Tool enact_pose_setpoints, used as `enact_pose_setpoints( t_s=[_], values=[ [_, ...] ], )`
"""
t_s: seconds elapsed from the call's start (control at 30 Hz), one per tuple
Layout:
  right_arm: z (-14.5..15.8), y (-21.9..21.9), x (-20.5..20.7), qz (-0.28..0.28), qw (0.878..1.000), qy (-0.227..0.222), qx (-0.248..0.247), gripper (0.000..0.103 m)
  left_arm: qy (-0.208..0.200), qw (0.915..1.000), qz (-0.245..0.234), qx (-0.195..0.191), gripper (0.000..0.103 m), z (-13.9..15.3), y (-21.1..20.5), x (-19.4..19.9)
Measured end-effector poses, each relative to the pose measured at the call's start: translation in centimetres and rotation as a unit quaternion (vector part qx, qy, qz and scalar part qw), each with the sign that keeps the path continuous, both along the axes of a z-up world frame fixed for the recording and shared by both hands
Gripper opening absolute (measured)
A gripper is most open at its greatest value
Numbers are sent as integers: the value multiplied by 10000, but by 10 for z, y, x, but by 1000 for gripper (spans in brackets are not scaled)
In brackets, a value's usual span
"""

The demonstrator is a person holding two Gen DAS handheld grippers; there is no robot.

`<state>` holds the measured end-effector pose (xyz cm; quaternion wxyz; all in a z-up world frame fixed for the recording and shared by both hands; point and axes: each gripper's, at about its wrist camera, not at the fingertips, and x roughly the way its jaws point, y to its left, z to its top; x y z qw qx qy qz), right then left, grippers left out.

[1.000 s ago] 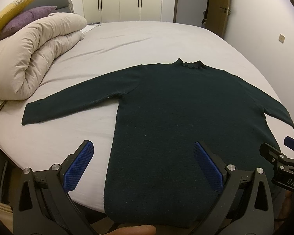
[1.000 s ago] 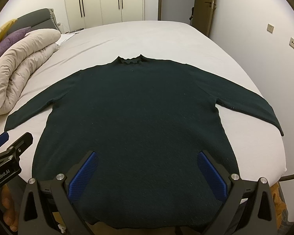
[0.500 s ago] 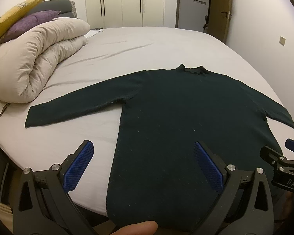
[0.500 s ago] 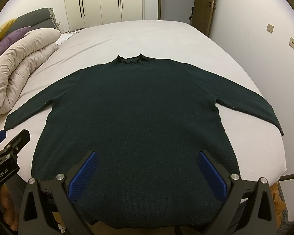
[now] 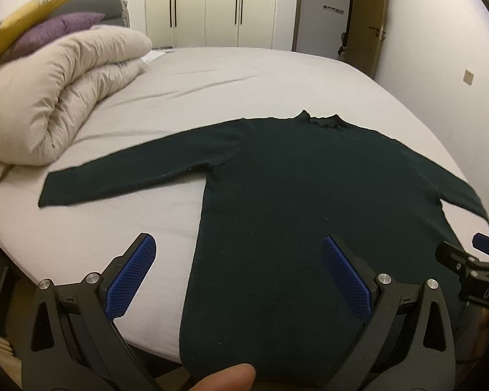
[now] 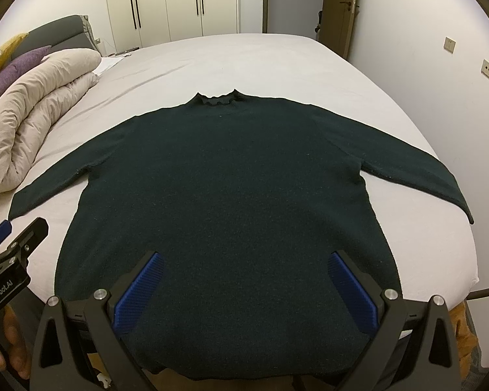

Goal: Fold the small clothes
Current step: 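Grasp the sweater sleeve with the left tool and lift it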

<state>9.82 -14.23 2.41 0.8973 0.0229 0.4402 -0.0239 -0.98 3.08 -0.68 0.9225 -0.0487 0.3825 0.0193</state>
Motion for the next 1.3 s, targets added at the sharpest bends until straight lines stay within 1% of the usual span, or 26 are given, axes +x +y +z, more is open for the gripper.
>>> enact_pose_setpoints(
  t_s=[0.03,0.1,0.13,0.2,0.23,0.3,0.37,0.4,0.47,0.57,0.6,0.67,0.7,0.77,0.8,0.83,0.87,0.97,1.0,1.17,1.2,1.23,1.3],
  values=[
    [1,-1,0,-1,10000,-35,44,103,28,9999,22,-127,103,-2,8,1],
    [5,-2,-1,-4,9998,-105,145,103,82,9977,194,-649,103,-7,38,4],
    [7,-2,0,9,9997,-152,213,103,99,9949,371,-935,103,-9,58,6],
    [11,-2,0,48,9991,-234,342,103,76,9872,734,-1416,103,-11,96,9],
    [14,-2,1,82,9985,-290,453,103,-59,9822,943,-1621,103,-11,118,9],
    [18,-1,1,188,9966,-384,699,103,-376,9719,1366,-1880,103,-10,154,8],
    [23,2,2,342,9934,-475,983,103,-525,9533,1880,-2306,103,-18,193,6],
    [25,4,1,446,9907,-544,1165,103,-544,9373,2178,-2664,103,-27,217,5],
    [29,7,1,564,9867,-655,1380,103,-353,9200,2486,-3010,103,-40,248,7],
    [33,13,3,670,9817,-748,1620,103,-30,8954,2549,-3652,103,-65,285,12],
    [33,14,5,690,9806,-741,1677,103,14,8811,2597,-3953,103,-76,298,14],
    [32,19,11,749,9782,-679,1815,103,38,8608,2819,-4238,103,-91,314,14],
    [31,20,12,789,9771,-635,1869,103,37,8459,2959,-4436,103,-102,323,17],
    [31,26,16,894,9751,-539,1955,103,-76,8263,3062,-4727,103,-118,333,18],
    [30,29,19,929,9746,-512,1974,103,-150,8134,3154,-4886,103,-125,341,21],
    [29,32,22,979,9733,-495,2014,103,-204,8068,3233,-4942,103,-131,342,24],
    [29,34,24,1008,9726,-483,2040,103,-271,8012,3321,-4971,103,-132,346,27],
    [25,39,29,1052,9714,-421,2085,103,-364,7968,3386,-4991,102,-130,354,40],
    [23,41,32,1064,9709,-395,2110,103,-441,7921,3352,-5083,102,-133,356,45],
    [14,44,38,1101,9692,-271,2186,103,-599,7758,3390,-5288,102,-137,361,65],
    [12,43,39,1100,9691,-248,2196,103,-656,7726,3355,-5351,102,-138,363,69],
    [10,43,40,1094,9690,-222,2206,103,-665,7713,3316,-5391,102,-138,362,73],
    [8,42,41,1068,9688,-200,2228,103,-735,7648,3213,-5536,100,-139,364,79]
  ],
)
